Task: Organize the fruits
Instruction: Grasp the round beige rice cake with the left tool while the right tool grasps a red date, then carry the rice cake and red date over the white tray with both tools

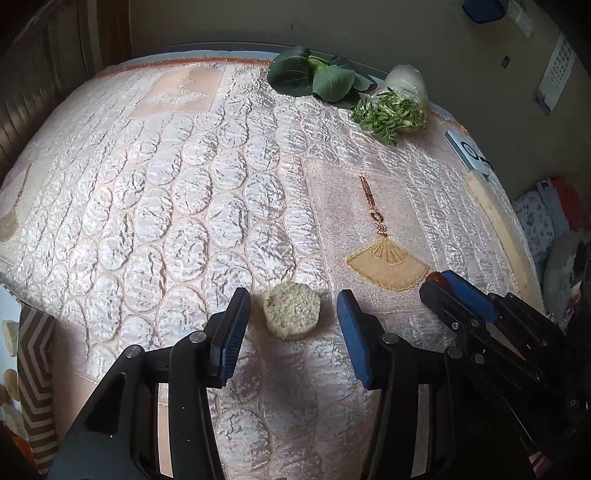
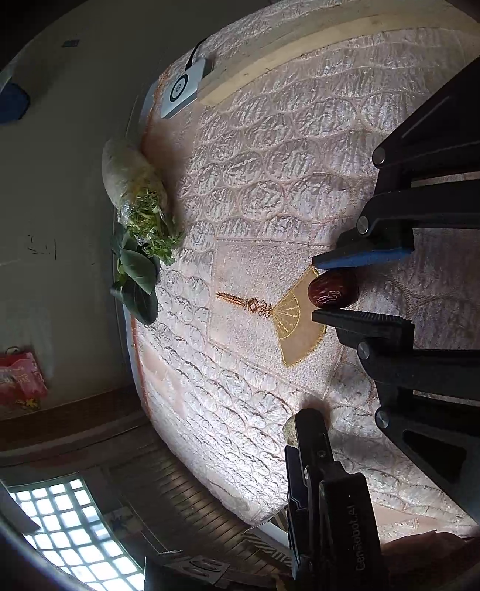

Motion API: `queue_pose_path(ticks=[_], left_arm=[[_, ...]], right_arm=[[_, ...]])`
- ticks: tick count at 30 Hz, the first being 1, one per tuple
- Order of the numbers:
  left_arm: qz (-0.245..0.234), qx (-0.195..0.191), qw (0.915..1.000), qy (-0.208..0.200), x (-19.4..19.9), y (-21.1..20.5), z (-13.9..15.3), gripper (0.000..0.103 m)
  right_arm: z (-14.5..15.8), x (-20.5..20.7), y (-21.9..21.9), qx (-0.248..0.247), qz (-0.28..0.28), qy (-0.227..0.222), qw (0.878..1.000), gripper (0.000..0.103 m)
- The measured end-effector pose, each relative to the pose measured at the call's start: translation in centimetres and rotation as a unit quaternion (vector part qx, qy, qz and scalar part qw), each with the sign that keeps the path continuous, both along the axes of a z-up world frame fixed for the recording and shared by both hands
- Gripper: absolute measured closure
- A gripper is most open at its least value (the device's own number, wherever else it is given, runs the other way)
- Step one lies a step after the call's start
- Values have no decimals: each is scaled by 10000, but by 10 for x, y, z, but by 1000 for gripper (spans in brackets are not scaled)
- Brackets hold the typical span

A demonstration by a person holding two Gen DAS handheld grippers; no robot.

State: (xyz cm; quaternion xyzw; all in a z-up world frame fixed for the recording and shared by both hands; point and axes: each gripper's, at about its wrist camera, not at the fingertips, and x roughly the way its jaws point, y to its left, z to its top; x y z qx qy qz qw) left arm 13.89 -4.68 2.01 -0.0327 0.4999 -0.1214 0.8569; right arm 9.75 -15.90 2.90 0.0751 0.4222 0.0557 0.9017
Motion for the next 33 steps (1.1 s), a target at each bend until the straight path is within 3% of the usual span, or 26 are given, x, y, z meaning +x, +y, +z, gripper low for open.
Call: queue_pose_path(ticks=[5, 7, 10, 25, 33], left_arm=[[-15, 315, 9995, 11, -4, -4, 1, 55], [58, 335, 9994, -26, -6, 0, 1, 65], [87, 28, 9999, 79, -6, 9, 1, 73], [369, -143, 9992, -75, -59, 48, 20, 74], [531, -108, 9979, -349, -99, 72, 32, 74]], right_arm=[[3, -4, 6, -93, 101, -51, 9999, 82], [3, -5, 8, -100, 135, -61, 9998, 82], [4, -6, 11, -127, 176, -48, 9998, 82], [18, -32, 46, -155, 429, -102, 9989, 82], [29, -56, 79, -133, 691, -249, 9972, 82]])
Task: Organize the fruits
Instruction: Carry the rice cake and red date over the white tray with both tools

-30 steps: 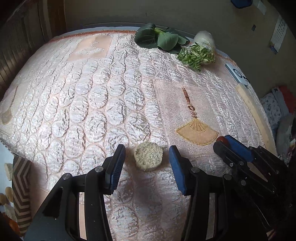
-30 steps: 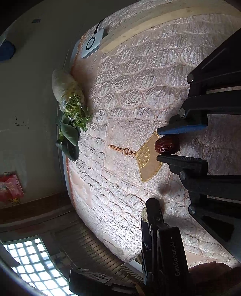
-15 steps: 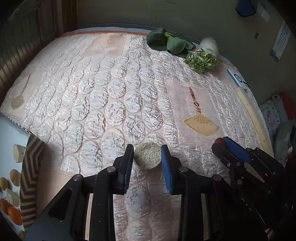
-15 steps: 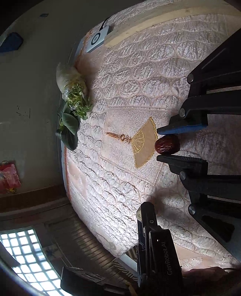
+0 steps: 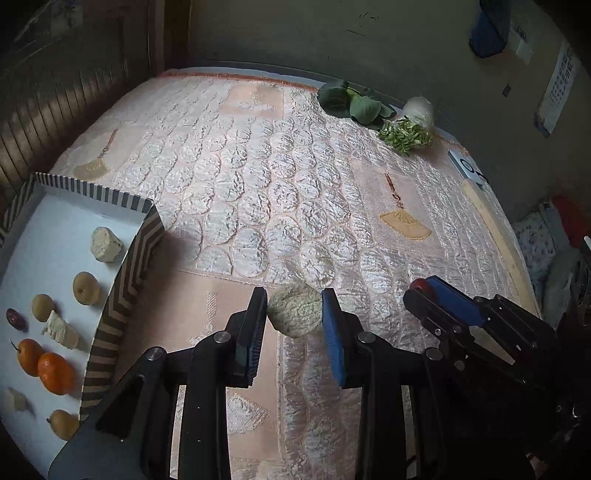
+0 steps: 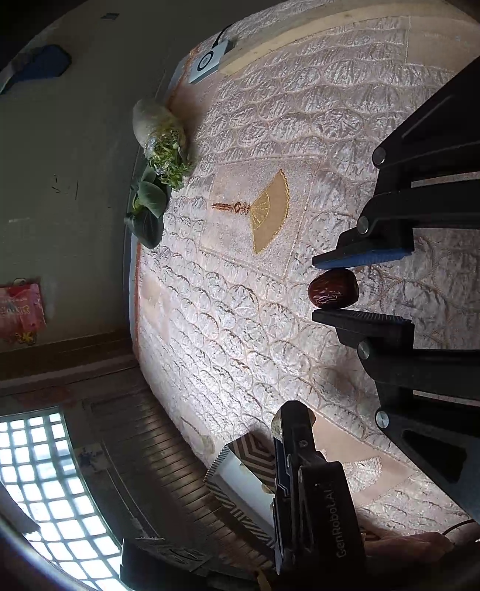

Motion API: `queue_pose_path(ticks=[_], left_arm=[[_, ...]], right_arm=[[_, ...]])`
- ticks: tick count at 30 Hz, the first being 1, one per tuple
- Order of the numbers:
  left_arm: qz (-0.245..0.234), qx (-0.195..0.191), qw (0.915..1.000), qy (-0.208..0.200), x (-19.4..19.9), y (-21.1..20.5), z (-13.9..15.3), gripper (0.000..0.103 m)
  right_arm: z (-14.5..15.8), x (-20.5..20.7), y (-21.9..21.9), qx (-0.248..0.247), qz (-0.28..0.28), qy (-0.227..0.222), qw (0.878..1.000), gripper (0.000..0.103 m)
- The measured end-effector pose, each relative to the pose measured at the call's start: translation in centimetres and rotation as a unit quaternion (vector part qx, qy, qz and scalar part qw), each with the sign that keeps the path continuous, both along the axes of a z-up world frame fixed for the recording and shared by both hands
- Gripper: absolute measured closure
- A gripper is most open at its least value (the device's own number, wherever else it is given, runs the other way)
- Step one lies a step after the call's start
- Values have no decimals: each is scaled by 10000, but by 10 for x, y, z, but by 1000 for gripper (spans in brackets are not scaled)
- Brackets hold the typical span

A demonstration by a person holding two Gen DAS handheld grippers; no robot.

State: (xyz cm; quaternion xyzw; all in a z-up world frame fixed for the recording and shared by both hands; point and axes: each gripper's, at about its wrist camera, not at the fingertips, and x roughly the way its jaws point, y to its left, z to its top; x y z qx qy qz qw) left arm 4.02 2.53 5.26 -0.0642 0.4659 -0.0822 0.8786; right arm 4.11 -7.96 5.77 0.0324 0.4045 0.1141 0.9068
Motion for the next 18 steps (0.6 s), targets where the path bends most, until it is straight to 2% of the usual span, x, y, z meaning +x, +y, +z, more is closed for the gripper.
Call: queue_pose_path(ticks=[5, 18], left_arm=[[199, 241, 9993, -217, -21, 18, 5, 74], [680, 355, 9955, -556, -65, 74, 20, 74]], right_arm=[[2, -8, 20, 46, 164, -28, 9999, 82], [5, -16, 71, 165, 628, -8, 9979, 82]])
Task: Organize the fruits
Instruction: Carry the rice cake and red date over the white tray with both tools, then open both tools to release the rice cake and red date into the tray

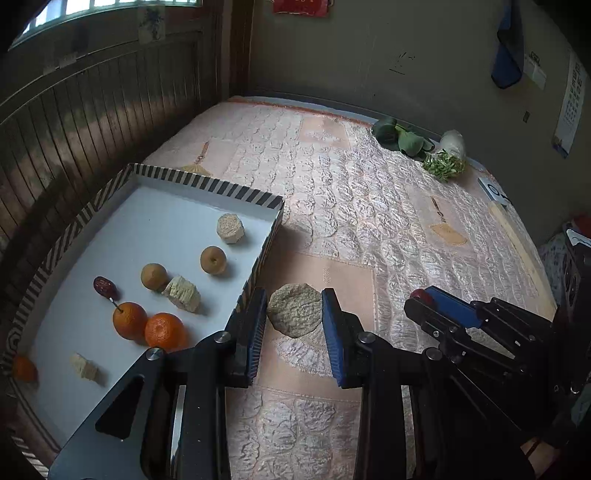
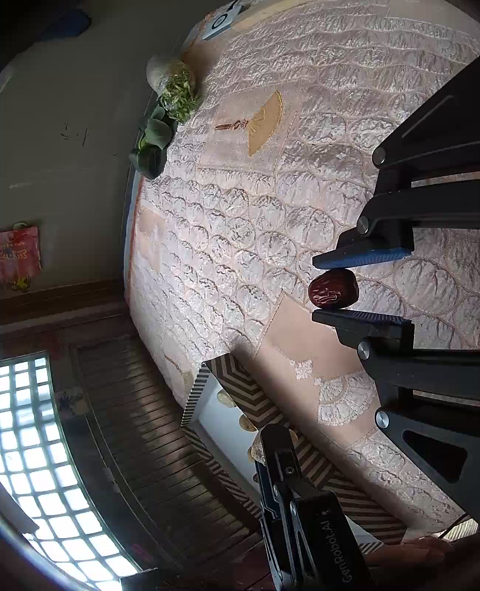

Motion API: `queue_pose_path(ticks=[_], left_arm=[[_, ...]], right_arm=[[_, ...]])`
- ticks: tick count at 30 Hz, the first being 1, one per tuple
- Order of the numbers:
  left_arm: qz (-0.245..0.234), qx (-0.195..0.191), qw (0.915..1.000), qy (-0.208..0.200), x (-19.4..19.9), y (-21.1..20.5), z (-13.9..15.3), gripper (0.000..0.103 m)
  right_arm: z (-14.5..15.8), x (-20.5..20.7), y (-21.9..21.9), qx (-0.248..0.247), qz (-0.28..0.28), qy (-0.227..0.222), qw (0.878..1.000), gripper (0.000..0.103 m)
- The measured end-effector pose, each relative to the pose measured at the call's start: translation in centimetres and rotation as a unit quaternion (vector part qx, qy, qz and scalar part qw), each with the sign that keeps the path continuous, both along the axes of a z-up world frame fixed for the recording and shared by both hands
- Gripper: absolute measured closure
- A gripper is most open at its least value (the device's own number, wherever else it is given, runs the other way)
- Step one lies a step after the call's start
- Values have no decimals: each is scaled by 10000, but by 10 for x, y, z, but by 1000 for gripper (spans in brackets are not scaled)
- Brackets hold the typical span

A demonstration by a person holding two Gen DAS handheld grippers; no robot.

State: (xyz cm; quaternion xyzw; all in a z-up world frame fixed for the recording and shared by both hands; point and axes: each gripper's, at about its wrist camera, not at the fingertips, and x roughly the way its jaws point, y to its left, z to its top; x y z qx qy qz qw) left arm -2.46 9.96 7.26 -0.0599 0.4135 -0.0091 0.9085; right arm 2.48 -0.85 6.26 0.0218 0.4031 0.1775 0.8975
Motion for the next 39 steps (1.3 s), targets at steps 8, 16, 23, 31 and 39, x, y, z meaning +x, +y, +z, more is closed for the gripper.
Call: queue_pose_path(ticks=[8, 16, 23, 31, 39], left_arm=[[358, 175, 9992, -87, -15, 34, 3, 74], [774, 311, 9964, -143, -29, 75, 3, 74], [1228, 147, 9923, 17, -36, 125, -5, 74], [1559, 17, 9874, 267, -35, 159, -22, 74], [1711, -12, 9839, 523, -25, 174, -38, 74]], right_arm=[[10, -6, 41, 81, 403, -96, 9991, 82], [16, -9, 88, 105, 879, -177, 9959, 82], [22, -10, 126, 169, 1278, -207, 9914, 82], [15, -6, 170, 221, 1813, -88, 9831, 82], [2, 1, 210, 222, 2264, 55, 9738, 82]])
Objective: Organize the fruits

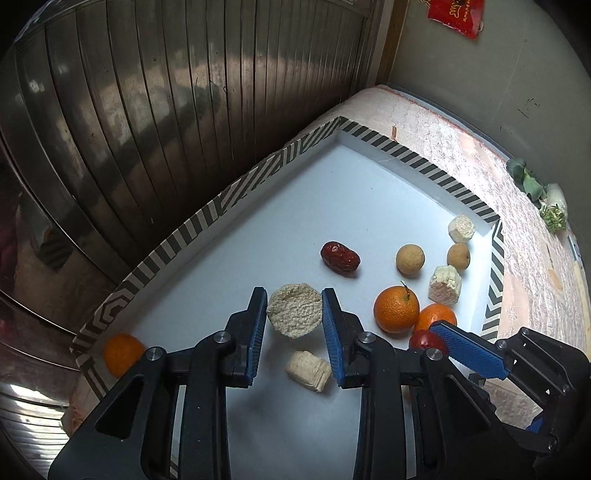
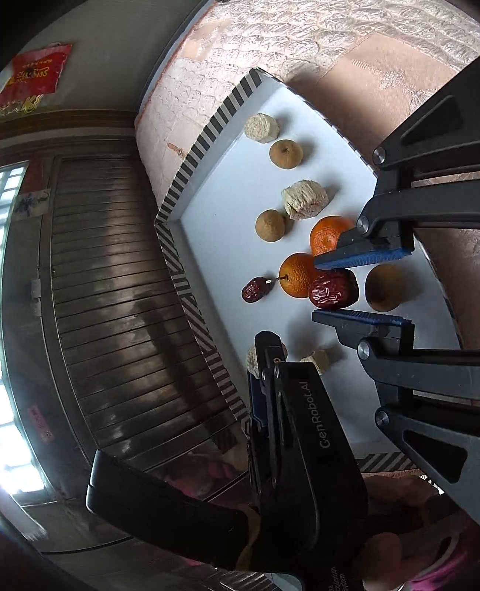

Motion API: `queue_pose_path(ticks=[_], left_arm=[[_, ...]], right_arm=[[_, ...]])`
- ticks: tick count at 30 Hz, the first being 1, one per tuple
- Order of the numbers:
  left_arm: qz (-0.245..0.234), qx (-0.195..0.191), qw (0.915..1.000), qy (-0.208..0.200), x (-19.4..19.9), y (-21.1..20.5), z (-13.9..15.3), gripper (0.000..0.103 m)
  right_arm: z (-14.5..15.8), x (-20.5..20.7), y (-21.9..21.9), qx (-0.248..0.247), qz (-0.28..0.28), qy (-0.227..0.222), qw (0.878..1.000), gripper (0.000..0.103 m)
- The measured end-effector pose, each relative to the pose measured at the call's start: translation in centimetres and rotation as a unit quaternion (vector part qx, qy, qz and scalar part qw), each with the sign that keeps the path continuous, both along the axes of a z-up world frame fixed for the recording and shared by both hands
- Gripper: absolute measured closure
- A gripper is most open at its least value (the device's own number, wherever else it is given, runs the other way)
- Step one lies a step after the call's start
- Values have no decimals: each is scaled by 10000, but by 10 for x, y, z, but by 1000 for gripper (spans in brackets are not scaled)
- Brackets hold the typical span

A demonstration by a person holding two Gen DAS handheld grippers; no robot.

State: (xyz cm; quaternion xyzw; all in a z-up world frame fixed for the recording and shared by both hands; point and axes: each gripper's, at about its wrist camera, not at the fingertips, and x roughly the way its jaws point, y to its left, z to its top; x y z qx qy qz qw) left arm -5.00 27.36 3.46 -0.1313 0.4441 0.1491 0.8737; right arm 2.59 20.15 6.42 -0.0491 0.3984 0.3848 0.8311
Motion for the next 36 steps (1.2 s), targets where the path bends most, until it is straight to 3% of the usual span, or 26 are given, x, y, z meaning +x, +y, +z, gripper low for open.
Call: queue_pose_path(ticks=[9, 12, 16, 24, 36], left_arm=[[55, -207, 9997, 65, 2, 6, -7, 74], [97, -175, 9998, 45, 1, 8, -6, 68], [208, -106, 9997, -61, -6, 7, 0, 68], [133, 557, 9975, -409, -29, -27, 23, 68], [80, 753, 9946, -703, -54, -61, 39, 68]], right_arm=[[-16, -2, 25, -231, 317, 75, 9992, 82], [-22, -5, 28, -409, 423, 73, 9982, 82], [-13, -14, 15, -138, 330, -55, 9993, 81], [11, -22, -16, 59, -382, -381, 9985, 81], [25, -24, -60, 137, -1248, -634, 9901, 81]])
